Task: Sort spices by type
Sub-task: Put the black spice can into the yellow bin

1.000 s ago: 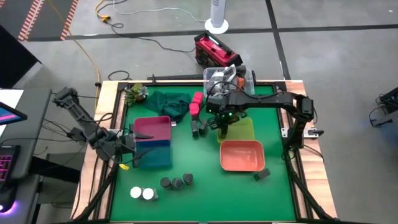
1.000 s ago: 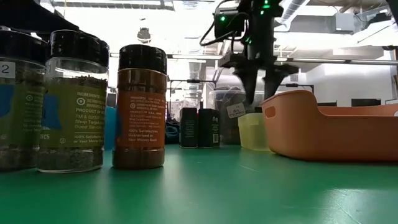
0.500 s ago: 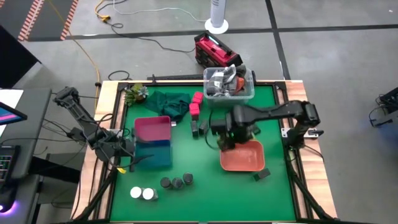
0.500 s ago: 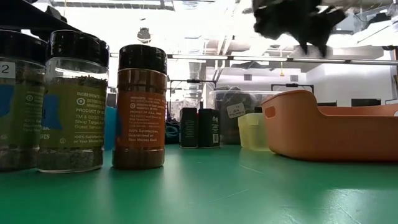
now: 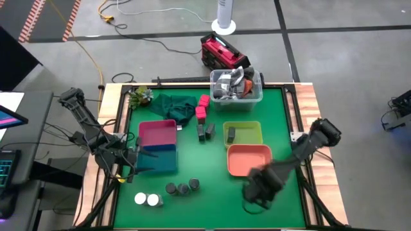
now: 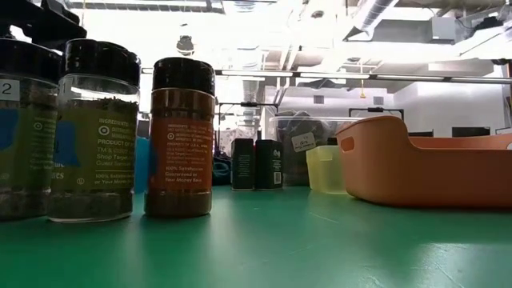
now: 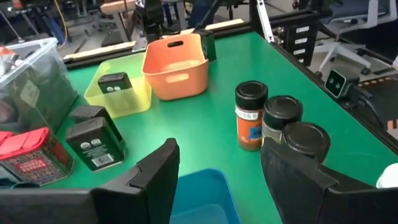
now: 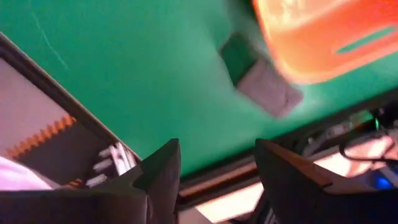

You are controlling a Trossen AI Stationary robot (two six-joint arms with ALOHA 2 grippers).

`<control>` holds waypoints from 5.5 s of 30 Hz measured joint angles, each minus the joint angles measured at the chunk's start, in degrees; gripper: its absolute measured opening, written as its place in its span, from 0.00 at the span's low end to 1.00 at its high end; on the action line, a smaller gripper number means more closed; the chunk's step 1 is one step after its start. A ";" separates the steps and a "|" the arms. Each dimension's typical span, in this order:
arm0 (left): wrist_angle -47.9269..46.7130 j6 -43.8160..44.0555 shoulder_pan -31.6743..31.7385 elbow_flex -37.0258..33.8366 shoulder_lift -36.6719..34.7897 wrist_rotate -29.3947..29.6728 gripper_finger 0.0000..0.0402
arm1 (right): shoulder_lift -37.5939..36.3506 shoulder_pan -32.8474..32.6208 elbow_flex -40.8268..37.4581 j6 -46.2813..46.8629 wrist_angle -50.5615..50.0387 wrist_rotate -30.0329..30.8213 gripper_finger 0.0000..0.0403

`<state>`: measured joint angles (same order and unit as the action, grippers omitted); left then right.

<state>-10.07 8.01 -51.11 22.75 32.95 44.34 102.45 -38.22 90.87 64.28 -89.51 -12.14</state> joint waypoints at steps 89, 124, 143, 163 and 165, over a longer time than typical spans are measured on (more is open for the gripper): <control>0.69 9.44 -3.23 -4.05 0.02 0.20 0.54 | -0.13 7.33 -9.54 -0.79 21.33 -1.64 0.25; 2.81 6.76 -4.22 -4.05 0.00 7.15 0.54 | 5.67 0.73 -0.24 -19.79 4.42 -0.21 0.62; -0.07 8.76 -4.22 -4.05 0.00 7.04 0.54 | 6.60 0.80 -0.20 -19.61 4.02 -2.85 0.62; 0.53 2.21 -5.51 -4.05 -0.91 8.20 0.54 | 6.35 6.65 -0.20 -14.61 0.30 8.69 0.64; 0.48 1.29 -6.24 -4.05 -1.52 8.99 0.54 | 6.25 5.94 -0.20 -14.17 0.32 12.04 0.67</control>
<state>-9.58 9.30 -57.35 18.70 31.43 53.33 108.71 -32.28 90.67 50.11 -89.20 -0.10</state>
